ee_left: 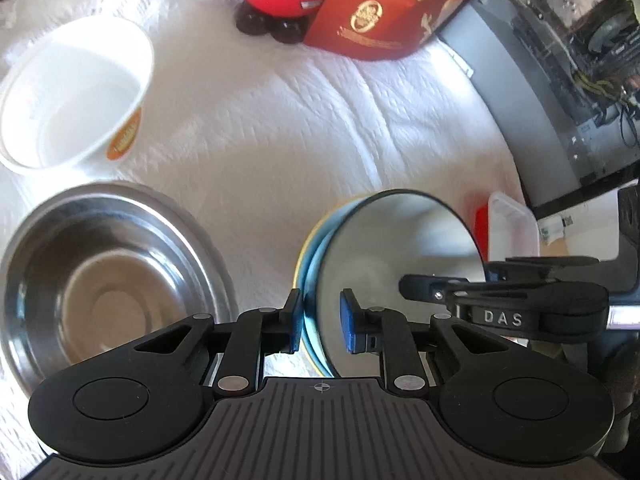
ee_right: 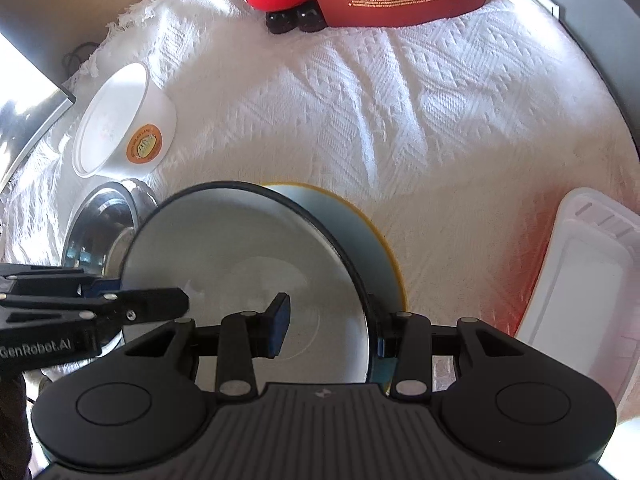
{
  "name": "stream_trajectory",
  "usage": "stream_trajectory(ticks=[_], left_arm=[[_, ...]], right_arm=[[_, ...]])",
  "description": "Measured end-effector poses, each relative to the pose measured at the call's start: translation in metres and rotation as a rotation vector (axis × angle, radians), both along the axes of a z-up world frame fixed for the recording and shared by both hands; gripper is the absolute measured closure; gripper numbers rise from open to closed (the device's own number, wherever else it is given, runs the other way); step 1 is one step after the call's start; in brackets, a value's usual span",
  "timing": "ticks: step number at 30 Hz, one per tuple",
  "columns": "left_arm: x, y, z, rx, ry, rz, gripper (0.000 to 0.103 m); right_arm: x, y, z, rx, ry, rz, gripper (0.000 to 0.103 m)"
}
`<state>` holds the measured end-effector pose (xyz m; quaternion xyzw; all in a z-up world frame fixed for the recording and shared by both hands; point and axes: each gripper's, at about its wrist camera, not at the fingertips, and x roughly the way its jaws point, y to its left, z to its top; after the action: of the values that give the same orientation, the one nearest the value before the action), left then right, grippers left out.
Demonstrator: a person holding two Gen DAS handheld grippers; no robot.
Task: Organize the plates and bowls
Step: 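Lower the blue bowl onto the plate and open the left tool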
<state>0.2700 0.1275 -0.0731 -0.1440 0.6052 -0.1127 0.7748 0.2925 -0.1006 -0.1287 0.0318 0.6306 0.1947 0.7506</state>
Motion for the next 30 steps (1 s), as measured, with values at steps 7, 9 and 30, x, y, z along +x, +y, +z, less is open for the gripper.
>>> stream_trajectory(ticks=[7, 9, 30], left_arm=[[0.003, 0.005, 0.007, -0.006, -0.024, 0.015, 0.083], [0.003, 0.004, 0.007, -0.012, -0.021, 0.010, 0.083], [0.002, 0.009, 0.019, -0.027, -0.062, 0.056, 0.083]], right_arm=[[-0.003, -0.003, 0.011, 0.003, -0.040, -0.005, 0.061], [-0.006, -0.003, 0.013, -0.005, -0.052, -0.003, 0.061], [-0.005, -0.009, 0.045, -0.085, -0.208, 0.028, 0.078]])
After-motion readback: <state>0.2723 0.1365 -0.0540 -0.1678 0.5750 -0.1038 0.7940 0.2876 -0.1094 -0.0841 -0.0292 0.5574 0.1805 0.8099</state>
